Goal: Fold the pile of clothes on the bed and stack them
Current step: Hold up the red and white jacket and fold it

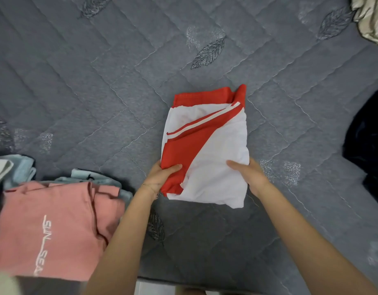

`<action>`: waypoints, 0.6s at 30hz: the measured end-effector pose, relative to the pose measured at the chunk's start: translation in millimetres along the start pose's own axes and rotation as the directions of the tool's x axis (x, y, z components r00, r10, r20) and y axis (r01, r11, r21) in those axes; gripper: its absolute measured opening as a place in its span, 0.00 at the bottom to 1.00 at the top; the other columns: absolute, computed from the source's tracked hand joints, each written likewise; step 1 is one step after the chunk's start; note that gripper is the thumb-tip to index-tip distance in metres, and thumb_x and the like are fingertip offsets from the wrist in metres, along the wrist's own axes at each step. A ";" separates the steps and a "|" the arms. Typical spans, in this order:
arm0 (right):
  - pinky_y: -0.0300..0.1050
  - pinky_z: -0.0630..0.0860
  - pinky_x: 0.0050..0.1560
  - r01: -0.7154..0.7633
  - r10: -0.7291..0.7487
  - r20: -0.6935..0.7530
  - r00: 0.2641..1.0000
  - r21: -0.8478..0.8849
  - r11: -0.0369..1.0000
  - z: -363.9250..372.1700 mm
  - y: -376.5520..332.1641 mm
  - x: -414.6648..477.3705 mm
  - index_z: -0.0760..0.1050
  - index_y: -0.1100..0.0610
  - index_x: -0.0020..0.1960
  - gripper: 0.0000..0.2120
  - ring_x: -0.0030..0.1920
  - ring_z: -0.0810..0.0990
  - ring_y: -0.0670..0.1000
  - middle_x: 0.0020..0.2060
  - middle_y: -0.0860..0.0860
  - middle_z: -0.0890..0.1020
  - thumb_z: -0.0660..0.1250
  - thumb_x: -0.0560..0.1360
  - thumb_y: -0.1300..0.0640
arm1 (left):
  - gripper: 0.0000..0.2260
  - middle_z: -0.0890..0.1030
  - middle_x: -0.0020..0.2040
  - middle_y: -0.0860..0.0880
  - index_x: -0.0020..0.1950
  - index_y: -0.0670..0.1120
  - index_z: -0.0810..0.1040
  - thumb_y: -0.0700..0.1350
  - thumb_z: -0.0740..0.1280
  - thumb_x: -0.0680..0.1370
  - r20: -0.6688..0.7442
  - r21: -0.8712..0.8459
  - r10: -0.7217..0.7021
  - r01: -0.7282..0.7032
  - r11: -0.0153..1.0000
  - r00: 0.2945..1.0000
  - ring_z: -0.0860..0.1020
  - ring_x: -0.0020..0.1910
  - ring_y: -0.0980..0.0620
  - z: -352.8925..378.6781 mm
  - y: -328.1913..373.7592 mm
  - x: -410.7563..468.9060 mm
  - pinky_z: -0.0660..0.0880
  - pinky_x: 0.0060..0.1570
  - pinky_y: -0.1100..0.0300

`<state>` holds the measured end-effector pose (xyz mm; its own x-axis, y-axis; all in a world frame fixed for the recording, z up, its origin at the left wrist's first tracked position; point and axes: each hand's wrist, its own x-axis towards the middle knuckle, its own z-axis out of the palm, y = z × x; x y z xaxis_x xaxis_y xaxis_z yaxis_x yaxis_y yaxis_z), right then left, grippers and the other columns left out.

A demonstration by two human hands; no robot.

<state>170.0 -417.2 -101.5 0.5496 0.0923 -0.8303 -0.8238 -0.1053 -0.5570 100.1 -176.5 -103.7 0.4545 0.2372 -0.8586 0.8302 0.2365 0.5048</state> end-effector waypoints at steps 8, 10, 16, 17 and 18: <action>0.47 0.79 0.55 -0.329 0.486 0.336 0.806 -0.427 0.842 -32.3 68.3 -62.2 0.76 0.54 0.58 0.18 0.53 0.83 0.51 0.53 0.50 0.84 0.75 0.70 0.59 | 0.30 0.77 0.57 0.49 0.67 0.44 0.68 0.45 0.75 0.68 0.171 0.436 0.081 -0.149 0.888 0.982 0.75 0.55 0.51 -29.2 -56.1 -33.6 0.70 0.49 0.67; 0.45 0.78 0.55 -0.230 0.440 0.292 0.849 -0.546 0.806 -36.3 69.6 -65.1 0.77 0.55 0.54 0.11 0.49 0.82 0.49 0.49 0.50 0.84 0.73 0.73 0.57 | 0.28 0.76 0.60 0.48 0.68 0.43 0.68 0.42 0.72 0.71 0.163 0.624 0.142 -0.213 0.752 0.976 0.74 0.58 0.49 -36.7 -49.3 -27.9 0.66 0.53 0.63; 0.48 0.72 0.64 0.150 -0.178 -0.035 0.983 -0.396 0.906 -45.1 20.2 -26.1 0.66 0.59 0.62 0.36 0.58 0.77 0.47 0.58 0.50 0.78 0.81 0.62 0.55 | 0.21 0.79 0.59 0.44 0.67 0.44 0.70 0.42 0.69 0.75 0.247 0.854 0.369 -0.381 0.353 0.896 0.76 0.58 0.41 -31.3 -13.6 -10.0 0.71 0.56 0.51; 0.50 0.67 0.69 0.143 -0.206 -0.083 0.975 -0.475 0.868 -45.3 10.1 -19.9 0.60 0.57 0.70 0.46 0.66 0.72 0.50 0.66 0.52 0.72 0.82 0.59 0.50 | 0.19 0.80 0.56 0.43 0.65 0.43 0.71 0.42 0.68 0.75 0.279 0.883 0.415 -0.401 0.245 0.866 0.76 0.56 0.40 -26.2 -7.1 -9.5 0.70 0.54 0.52; 0.51 0.62 0.72 0.147 -0.239 -0.084 0.967 -0.582 0.800 -45.1 0.7 -14.1 0.54 0.54 0.75 0.54 0.71 0.65 0.52 0.72 0.51 0.65 0.82 0.59 0.47 | 0.17 0.80 0.54 0.42 0.63 0.42 0.71 0.43 0.68 0.75 0.309 0.901 0.468 -0.413 0.136 0.828 0.76 0.55 0.40 -20.4 0.4 -9.2 0.66 0.52 0.53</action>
<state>168.0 -463.2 -91.0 0.7403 0.0312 -0.6715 -0.4973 -0.6468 -0.5782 89.7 -159.4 -93.8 0.8645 0.0160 -0.5023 0.2159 -0.9144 0.3424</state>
